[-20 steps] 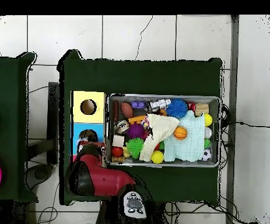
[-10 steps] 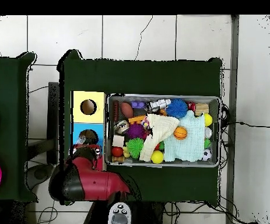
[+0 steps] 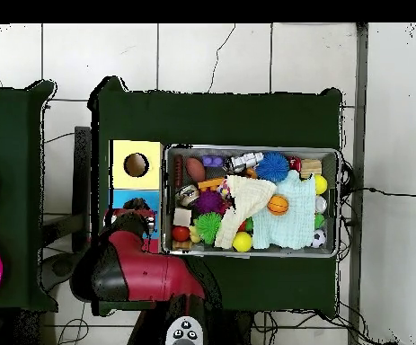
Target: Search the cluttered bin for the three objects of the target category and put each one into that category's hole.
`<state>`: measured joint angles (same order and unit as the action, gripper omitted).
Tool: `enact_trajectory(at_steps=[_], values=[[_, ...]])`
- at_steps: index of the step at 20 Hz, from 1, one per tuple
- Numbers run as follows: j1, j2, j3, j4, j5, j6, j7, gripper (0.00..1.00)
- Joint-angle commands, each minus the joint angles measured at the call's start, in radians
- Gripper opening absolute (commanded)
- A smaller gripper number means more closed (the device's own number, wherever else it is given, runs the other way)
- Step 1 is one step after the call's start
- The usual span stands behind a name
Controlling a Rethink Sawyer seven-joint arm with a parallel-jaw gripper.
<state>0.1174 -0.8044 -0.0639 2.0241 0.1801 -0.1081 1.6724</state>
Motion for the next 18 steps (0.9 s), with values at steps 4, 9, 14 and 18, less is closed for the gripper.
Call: enact_trajectory(at_steps=[4,9,14,18], values=[[-0.012,-0.001,-0.007,-0.129,0.006,0.292,0.094,0.00],[-0.008,0.032,0.014,-0.109,0.014,0.338,0.133,0.00],[0.003,0.038,0.026,-0.096,0.025,0.396,0.164,0.00],[0.010,0.028,0.024,-0.085,0.026,0.427,0.177,0.00]])
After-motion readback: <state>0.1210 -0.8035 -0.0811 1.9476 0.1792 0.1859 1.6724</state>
